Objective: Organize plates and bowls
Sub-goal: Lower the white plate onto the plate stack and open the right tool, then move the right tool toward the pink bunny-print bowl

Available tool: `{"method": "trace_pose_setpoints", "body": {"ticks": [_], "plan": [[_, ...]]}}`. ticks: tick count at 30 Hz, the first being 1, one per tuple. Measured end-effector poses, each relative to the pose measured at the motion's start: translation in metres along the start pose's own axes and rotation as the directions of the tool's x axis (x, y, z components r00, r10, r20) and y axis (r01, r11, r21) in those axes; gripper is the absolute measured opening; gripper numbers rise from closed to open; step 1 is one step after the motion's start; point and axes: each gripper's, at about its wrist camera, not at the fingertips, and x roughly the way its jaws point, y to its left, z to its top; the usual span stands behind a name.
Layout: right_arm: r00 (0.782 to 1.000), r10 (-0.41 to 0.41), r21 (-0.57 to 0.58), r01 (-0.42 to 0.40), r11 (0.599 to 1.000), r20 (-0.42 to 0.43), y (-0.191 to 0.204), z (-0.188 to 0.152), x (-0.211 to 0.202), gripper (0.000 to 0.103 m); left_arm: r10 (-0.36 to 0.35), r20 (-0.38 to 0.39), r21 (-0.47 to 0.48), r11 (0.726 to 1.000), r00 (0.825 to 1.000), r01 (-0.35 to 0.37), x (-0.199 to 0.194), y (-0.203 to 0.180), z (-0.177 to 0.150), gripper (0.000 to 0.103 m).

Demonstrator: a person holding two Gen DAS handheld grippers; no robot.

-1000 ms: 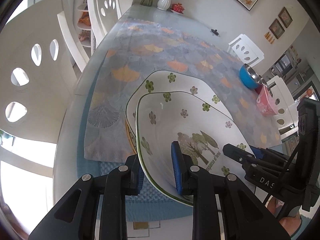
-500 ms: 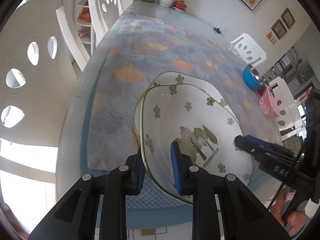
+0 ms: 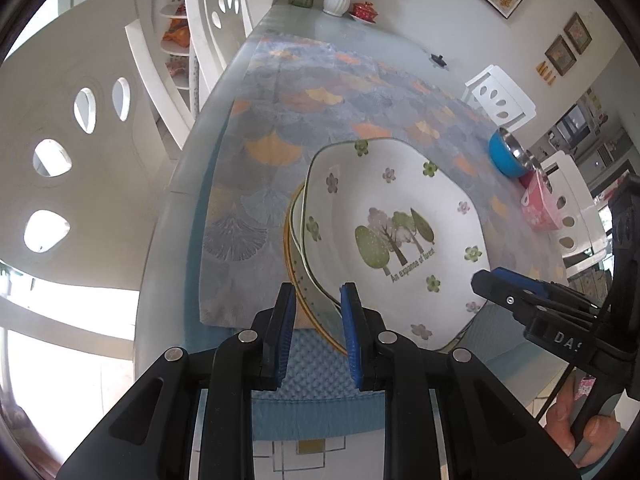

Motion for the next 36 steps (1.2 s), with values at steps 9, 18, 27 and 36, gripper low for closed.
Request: {"method": "trace_pose_setpoints", "body": {"ticks": [9, 18, 27, 36], "plan": [[0.999, -0.01, 0.041, 0.008, 0.999, 0.046, -0.021, 0.007, -0.03, 0.038, -0.028, 0.067, 0.041, 0.999, 0.997, 0.025, -0.025, -0.022, 0.033, 0.019], [0.987, -0.049, 0.091, 0.035, 0.995, 0.153, -0.04, 0.026, -0.074, 0.052, -0.11, 0.116, 0.187, 0.978, 0.987, 0.087, -0.043, -0.079, 0.079, 0.022], [0.971, -0.132, 0.177, 0.096, 0.979, 0.201, -0.073, 0.045, -0.099, 0.053, -0.114, 0.182, 0.186, 0.979, 0.977, 0.08, -0.063, -0.069, 0.126, 0.029], [0.963, -0.162, 0.269, 0.101, 0.958, 0.214, -0.102, 0.06, -0.102, 0.054, -0.138, 0.213, 0.157, 0.982, 0.967, 0.106, -0.07, -0.054, 0.151, 0.049]]}}
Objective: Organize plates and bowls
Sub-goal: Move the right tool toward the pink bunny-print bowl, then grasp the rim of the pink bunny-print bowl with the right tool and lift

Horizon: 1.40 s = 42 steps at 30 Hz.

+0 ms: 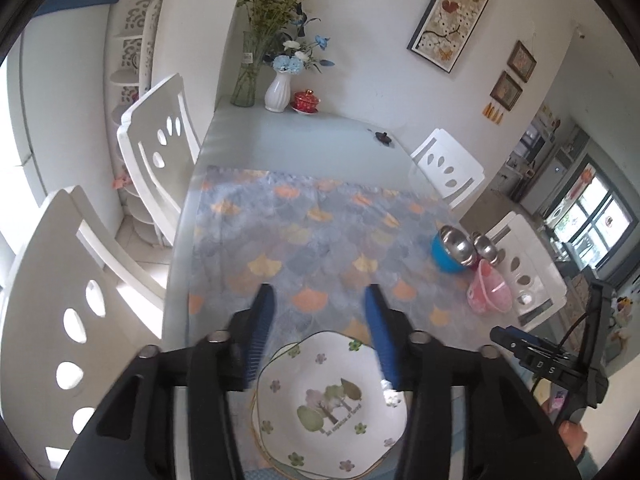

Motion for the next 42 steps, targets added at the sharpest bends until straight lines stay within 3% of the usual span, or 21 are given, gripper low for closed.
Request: {"method": "trace_pose_setpoints", "body": {"ticks": [8, 16, 18, 22, 27, 31, 40, 42], "plan": [[1.0, -0.004, 0.03, 0.004, 1.0, -0.009, -0.008, -0.001, 0.002, 0.054, -0.031, -0.016, 0.041, 0.999, 0.999, 0.032, 0.014, -0.017, 0.004, 0.049], [1.0, 0.015, 0.024, -0.015, 1.0, -0.023, -0.032, 0.0, 0.004, 0.054, -0.079, -0.048, 0.088, 0.993, 0.996, 0.083, 0.034, -0.068, 0.006, 0.05], [0.999, 0.024, 0.023, -0.023, 0.999, -0.027, -0.045, 0.004, 0.005, 0.054, -0.106, -0.073, 0.126, 0.985, 0.992, 0.115, 0.043, -0.092, 0.003, 0.06], [0.997, 0.063, 0.032, -0.061, 0.998, -0.042, -0.083, 0.017, 0.009, 0.064, -0.104, -0.098, 0.172, 0.978, 0.99, 0.12, 0.064, -0.145, -0.004, 0.066], [0.998, 0.058, 0.051, -0.057, 0.997, -0.03, -0.145, 0.038, 0.005, 0.066, -0.173, -0.179, 0.121, 0.973, 0.969, 0.197, 0.11, -0.21, -0.009, 0.066], [1.0, 0.018, 0.091, -0.016, 0.996, -0.022, -0.205, 0.059, 0.01, 0.072, -0.184, -0.225, 0.07, 0.976, 0.957, 0.205, 0.159, -0.255, -0.017, 0.066], [0.992, -0.078, 0.105, 0.088, 0.991, -0.101, -0.306, 0.096, 0.068, 0.072, -0.164, -0.332, -0.015, 0.986, 0.929, 0.168, 0.27, -0.32, -0.047, 0.058], [0.99, -0.074, 0.104, 0.087, 0.991, -0.124, -0.316, 0.097, 0.084, 0.072, -0.155, -0.35, -0.031, 0.988, 0.924, 0.154, 0.289, -0.322, -0.052, 0.048]]}}
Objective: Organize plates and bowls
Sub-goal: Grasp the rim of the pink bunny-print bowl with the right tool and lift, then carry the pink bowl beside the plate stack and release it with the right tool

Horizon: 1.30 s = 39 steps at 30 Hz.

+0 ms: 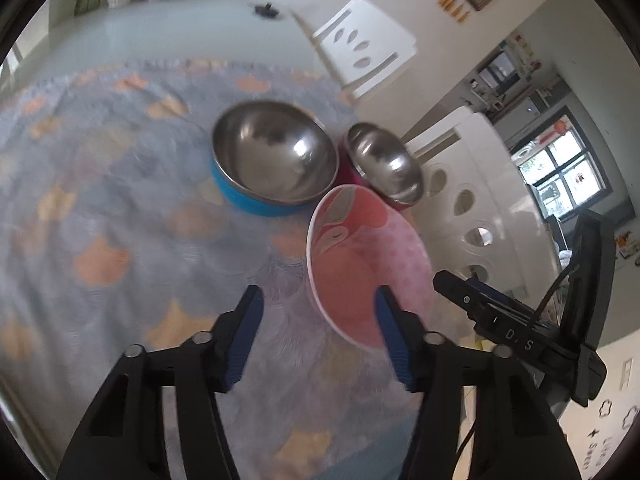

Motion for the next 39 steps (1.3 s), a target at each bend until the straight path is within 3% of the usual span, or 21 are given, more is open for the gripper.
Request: {"method": "trace_pose_setpoints", "body": {"ticks": [3, 7, 10, 12, 18, 21, 30, 34, 39], "plan": [[0.999, 0.013, -0.007, -0.013, 1.0, -0.041, -0.006, 0.002, 0.027, 0.072, 0.0, -0.041, -0.018, 1.0, 0.999, -0.001, 0.028, 0.002, 0.0, 0.035], [0.997, 0.032, -0.034, -0.034, 0.999, -0.075, -0.007, -0.002, 0.05, 0.069, 0.009, -0.065, -0.04, 0.999, 0.998, -0.011, 0.05, 0.006, -0.002, 0.025], [0.995, 0.025, -0.057, -0.031, 0.998, -0.094, -0.005, -0.006, 0.062, 0.055, -0.007, -0.074, -0.052, 0.999, 0.997, 0.003, 0.06, 0.006, -0.003, 0.02], [0.996, 0.014, -0.051, -0.019, 0.999, -0.089, -0.008, -0.009, 0.067, 0.036, -0.015, -0.073, -0.04, 0.999, 0.997, 0.013, 0.062, 0.003, -0.005, 0.016], [0.994, 0.064, -0.072, -0.07, 0.995, -0.086, 0.001, -0.017, 0.067, 0.014, -0.011, -0.065, -0.024, 1.0, 0.998, 0.01, 0.062, 0.0, -0.005, 0.015], [0.997, 0.032, -0.115, -0.039, 0.993, -0.066, 0.01, -0.023, 0.06, 0.015, -0.013, -0.044, -0.025, 1.0, 0.999, 0.012, 0.055, 0.004, -0.008, 0.015], [0.994, 0.104, -0.159, -0.108, 0.981, -0.037, 0.042, -0.049, 0.009, 0.015, -0.021, 0.022, -0.056, 0.998, 1.0, 0.023, -0.014, 0.02, -0.03, 0.015], [0.982, 0.169, -0.196, -0.181, 0.964, -0.08, 0.065, -0.066, -0.002, 0.015, 0.009, 0.057, -0.095, 0.995, 0.998, -0.004, -0.045, 0.037, -0.043, 0.015], [0.974, 0.174, -0.25, -0.205, 0.946, -0.142, 0.104, -0.08, 0.011, 0.015, 0.067, 0.044, -0.13, 0.99, 0.997, -0.06, -0.057, 0.064, -0.064, 0.015]]}}
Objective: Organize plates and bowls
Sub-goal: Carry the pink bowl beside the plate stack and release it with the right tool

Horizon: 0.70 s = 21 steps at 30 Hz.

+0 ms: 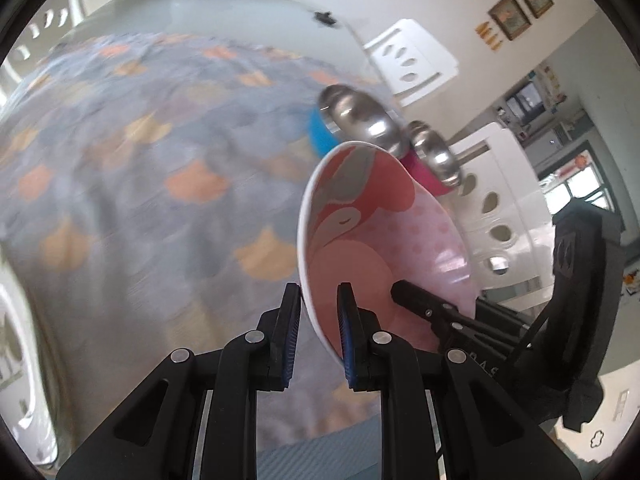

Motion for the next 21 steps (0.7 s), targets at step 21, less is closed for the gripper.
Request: {"method": "trace_pose_setpoints", "body": {"ticks": [21], "plan": [[0.99, 0.014, -0.025, -0.018, 1.0, -0.141, 0.017, -0.006, 0.044, 0.016, 0.006, -0.069, -0.078, 0.997, 0.998, -0.011, 0.01, 0.033, -0.034, 0.015]]}}
